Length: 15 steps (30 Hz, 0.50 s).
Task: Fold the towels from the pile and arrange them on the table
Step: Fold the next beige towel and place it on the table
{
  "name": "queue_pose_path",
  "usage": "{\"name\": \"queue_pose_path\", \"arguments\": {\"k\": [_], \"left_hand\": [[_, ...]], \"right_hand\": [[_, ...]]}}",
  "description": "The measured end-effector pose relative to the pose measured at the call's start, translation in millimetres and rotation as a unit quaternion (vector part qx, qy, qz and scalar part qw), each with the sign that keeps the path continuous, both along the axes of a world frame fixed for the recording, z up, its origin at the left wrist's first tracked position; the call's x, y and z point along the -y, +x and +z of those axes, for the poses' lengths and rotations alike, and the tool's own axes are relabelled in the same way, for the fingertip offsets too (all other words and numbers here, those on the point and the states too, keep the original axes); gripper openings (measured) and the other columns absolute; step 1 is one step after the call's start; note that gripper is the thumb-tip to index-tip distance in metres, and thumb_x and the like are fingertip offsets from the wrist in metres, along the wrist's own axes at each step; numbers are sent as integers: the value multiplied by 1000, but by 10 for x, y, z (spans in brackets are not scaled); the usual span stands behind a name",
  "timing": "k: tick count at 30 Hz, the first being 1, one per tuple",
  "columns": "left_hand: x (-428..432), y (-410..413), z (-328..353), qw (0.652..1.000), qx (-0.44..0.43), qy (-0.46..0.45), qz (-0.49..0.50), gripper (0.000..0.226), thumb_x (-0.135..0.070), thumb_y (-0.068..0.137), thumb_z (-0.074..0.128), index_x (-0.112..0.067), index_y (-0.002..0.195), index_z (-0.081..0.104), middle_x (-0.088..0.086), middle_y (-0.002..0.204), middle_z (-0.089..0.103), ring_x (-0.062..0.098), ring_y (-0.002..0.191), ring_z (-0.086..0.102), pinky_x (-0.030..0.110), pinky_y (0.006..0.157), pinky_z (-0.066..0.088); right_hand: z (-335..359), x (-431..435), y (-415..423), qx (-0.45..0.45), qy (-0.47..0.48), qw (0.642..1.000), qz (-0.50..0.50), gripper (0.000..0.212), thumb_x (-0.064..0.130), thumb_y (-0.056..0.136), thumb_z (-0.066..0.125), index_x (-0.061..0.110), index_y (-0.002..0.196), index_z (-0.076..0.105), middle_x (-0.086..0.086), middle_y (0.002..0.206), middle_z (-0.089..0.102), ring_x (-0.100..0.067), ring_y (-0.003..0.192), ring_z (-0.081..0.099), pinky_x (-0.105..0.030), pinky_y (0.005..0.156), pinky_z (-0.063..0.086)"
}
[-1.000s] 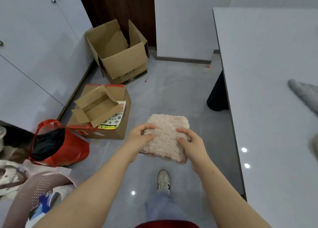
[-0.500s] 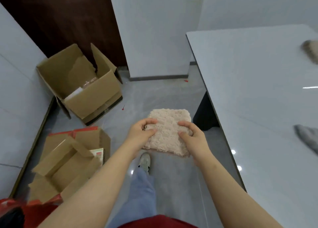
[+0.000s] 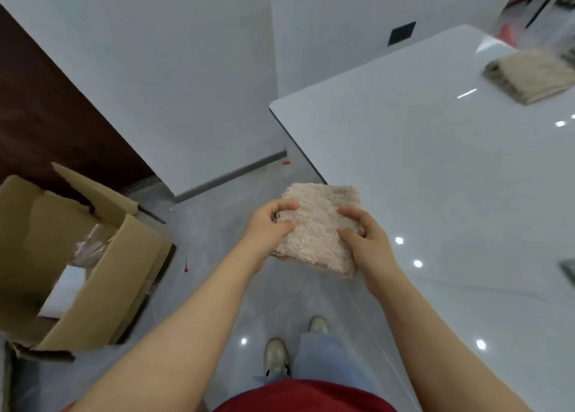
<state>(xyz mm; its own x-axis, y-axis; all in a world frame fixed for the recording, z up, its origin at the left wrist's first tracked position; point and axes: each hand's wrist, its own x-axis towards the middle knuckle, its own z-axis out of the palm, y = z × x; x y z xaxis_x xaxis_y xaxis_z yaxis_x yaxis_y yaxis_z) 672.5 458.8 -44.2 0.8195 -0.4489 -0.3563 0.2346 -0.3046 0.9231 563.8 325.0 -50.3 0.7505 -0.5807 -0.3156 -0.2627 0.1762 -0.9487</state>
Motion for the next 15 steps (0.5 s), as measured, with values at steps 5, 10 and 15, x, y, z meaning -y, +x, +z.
{"name": "queue_pose_path", "arguments": {"k": [5, 10, 15], "left_hand": [[537, 653, 3, 999, 28, 9, -43, 29, -4, 83, 62, -33, 87, 62, -10, 101, 61, 2, 76, 55, 13, 63, 47], [1037, 1194, 0, 994, 50, 40, -84, 31, -5, 83, 60, -36, 86, 62, -10, 104, 62, 8, 82, 59, 22, 71, 51], [1315, 1603, -106, 978, 76, 86, -174, 33, -6, 83, 60, -40, 85, 61, -26, 102, 56, 11, 108, 54, 29, 94, 44]], "right_hand": [[-30, 429, 508, 2, 9, 999, -33, 31, 2, 87, 51, 30, 96, 56, 3, 87, 59, -11, 62, 54, -21, 53, 49], [-72, 811, 947, -2, 24, 999, -45, 26, 3, 88, 51, 25, 101, 55, 9, 85, 58, -3, 56, 55, -21, 53, 49], [-112, 959, 1188, -55, -19, 997, -59, 24, 5, 83, 53, 25, 96, 57, 1, 96, 57, -17, 72, 59, -39, 69, 53]]}}
